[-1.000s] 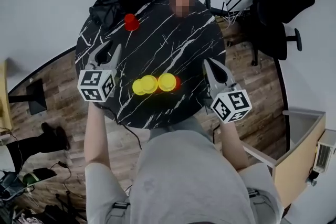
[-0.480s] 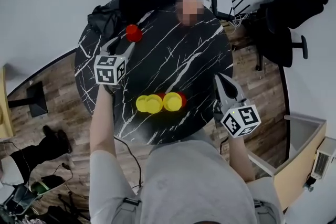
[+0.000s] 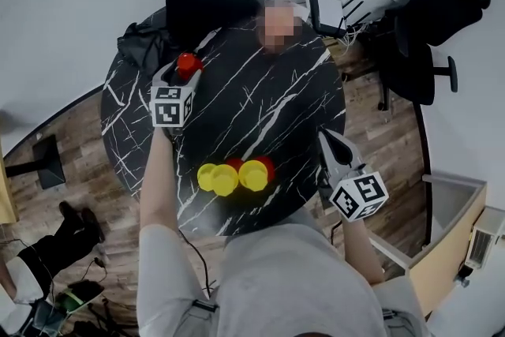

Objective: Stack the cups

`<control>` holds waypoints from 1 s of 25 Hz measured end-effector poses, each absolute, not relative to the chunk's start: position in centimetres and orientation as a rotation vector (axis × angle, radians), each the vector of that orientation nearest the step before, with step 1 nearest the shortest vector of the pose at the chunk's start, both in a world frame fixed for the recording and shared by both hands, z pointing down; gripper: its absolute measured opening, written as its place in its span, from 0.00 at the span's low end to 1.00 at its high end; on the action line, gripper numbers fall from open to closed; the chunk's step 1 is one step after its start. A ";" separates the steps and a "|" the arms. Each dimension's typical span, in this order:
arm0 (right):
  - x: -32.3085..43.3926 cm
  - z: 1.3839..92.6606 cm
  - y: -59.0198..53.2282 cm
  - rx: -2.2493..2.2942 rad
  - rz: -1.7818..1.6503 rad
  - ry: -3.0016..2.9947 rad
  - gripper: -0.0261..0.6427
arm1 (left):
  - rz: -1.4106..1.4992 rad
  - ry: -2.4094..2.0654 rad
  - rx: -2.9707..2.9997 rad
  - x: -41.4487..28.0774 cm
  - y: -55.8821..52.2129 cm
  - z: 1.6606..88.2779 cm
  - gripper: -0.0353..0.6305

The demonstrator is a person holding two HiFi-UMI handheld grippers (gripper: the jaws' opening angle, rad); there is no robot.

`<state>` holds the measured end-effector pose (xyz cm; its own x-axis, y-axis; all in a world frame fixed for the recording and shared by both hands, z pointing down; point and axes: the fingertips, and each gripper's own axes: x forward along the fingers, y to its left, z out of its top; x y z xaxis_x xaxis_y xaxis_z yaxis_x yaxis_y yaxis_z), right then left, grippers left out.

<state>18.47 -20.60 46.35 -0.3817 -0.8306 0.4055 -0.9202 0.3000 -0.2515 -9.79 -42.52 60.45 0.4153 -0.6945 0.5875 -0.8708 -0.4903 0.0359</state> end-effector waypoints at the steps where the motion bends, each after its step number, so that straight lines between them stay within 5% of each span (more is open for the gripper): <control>1: 18.5 46.3 -20.7 1.619 0.670 -2.367 0.04 | 0.745 -1.364 2.336 -9.8 -42.6 60.6 0.47; 3: 18.5 46.2 -21.0 1.617 0.670 -2.373 0.04 | 0.759 -1.385 2.333 -10.0 -42.7 60.6 0.40; 25: 9.6 42.7 -20.7 1.505 0.563 -2.593 0.04 | 0.564 -1.304 2.570 -12.4 -26.8 45.8 0.39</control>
